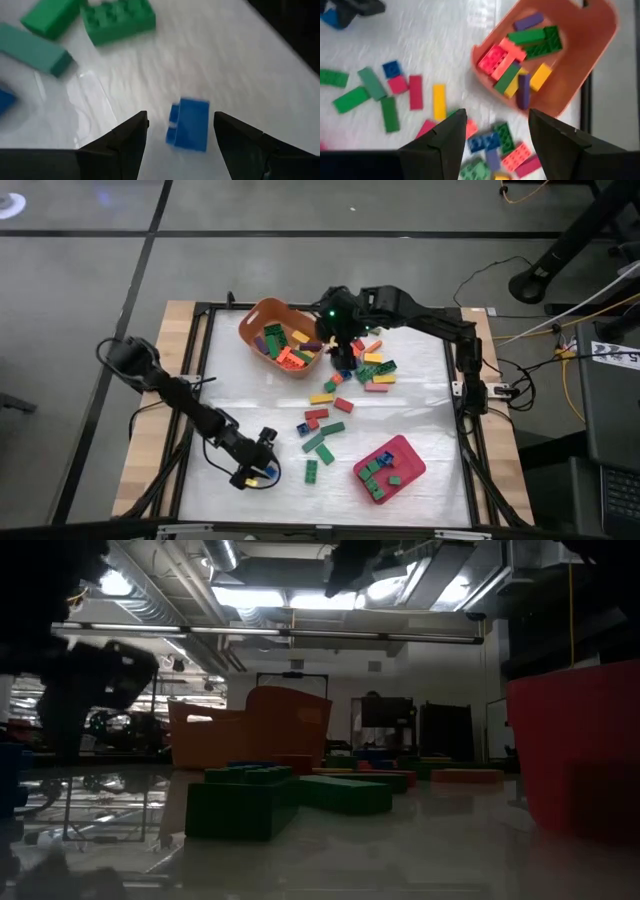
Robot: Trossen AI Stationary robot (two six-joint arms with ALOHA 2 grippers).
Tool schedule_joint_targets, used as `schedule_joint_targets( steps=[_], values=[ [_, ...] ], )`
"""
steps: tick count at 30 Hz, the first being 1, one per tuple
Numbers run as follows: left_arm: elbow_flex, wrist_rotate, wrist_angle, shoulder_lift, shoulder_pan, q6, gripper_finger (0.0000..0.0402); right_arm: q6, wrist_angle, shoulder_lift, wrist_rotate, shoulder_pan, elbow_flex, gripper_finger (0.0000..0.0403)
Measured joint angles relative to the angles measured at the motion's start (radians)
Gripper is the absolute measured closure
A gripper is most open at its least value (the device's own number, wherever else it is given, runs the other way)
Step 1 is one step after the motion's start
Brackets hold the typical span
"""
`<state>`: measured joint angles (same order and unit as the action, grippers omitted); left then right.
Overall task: Sort blocks by size
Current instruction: Put the small blue game piece into the red bin
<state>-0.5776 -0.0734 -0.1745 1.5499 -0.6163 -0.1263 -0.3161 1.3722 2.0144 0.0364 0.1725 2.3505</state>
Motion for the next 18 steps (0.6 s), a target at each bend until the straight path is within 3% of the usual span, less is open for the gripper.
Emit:
schedule_joint_targets(
  steps=[6, 14, 18],
  values=[
    [0.0, -0.004, -0.008, 0.064, 0.001, 0.004, 0.0197, 0.003, 0.154, -0.003, 0.0, -0.032, 0.0, 0.0192],
    [-0.005, -0.004, -0.071, 0.078, 0.012, 0.034, 0.032, -0.001, 0.2, -0.026, 0.034, -0.074, -0.003, 0.0192],
    [-0.042, -0.002, -0.082, 0.075, 0.038, 0.067, 0.0328, 0.001, 0.2, -0.045, 0.049, -0.083, -0.003, 0.0192]
  ],
)
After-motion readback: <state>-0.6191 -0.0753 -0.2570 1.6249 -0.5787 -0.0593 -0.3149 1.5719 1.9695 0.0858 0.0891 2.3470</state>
